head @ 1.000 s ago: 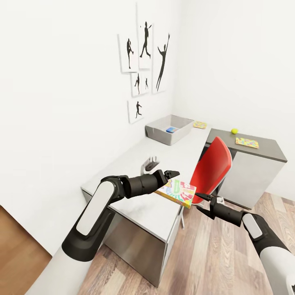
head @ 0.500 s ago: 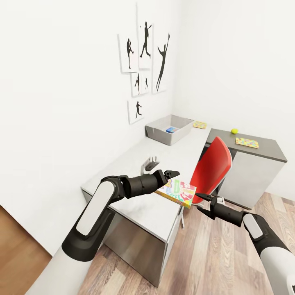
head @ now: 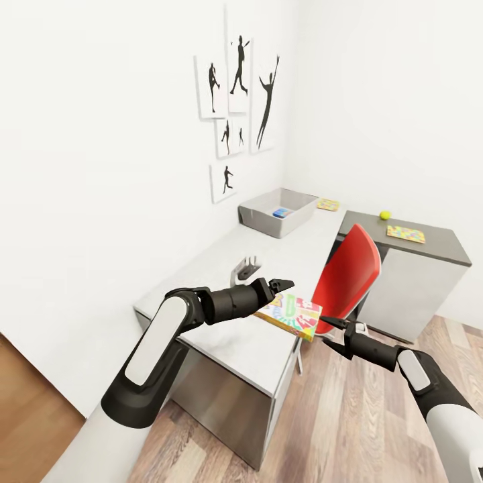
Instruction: Put all the toys in the child's room - the three board games (two on the bed and one on the table), the two jigsaw puzzles on the table, and the tennis ball on the table - inside the toy box on the table in the child's room.
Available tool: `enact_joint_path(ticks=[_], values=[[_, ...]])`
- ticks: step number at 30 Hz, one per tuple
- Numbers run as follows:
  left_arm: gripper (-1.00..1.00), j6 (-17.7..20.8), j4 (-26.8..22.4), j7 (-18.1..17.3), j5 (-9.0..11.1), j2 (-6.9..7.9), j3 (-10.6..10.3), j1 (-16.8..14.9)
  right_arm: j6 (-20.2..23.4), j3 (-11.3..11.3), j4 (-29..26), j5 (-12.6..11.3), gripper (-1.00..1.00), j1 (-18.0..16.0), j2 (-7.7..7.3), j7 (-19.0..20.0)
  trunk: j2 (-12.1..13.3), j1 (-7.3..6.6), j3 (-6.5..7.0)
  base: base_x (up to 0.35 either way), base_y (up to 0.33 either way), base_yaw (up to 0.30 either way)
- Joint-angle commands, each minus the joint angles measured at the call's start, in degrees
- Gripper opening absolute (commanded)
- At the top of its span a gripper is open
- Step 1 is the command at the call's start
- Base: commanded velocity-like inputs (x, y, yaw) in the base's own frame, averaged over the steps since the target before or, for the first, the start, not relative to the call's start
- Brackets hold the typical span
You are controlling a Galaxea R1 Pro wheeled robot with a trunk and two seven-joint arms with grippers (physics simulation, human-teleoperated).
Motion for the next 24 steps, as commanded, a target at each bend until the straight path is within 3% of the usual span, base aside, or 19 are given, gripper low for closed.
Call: enact_joint_path(ticks=[1,11,24], values=[[1.00,0.0,0.0,0.6,0.6,-0.02,0.0,0.0,0.2,-0.2,0.0,0.3,1.00,0.0,0.01,0.3,0.0,0.00,-0.05,0.000,0.000,0.114],[1.00,0.0,0.0,0.6,0.6,-0.02,0.0,0.0,0.2,-0.2,0.0,0.3,1.00,0.0,0.01,0.3,0.0,0.00,0.08,0.000,0.000,0.163],[1.00,0.0,0.0,0.6,0.6,-0.02,0.0,0.0,0.2,-0.2,0.0,0.3,1.00,0.0,-0.05,0.3,0.0,0.00,0.11,0.000,0.000,0.045]])
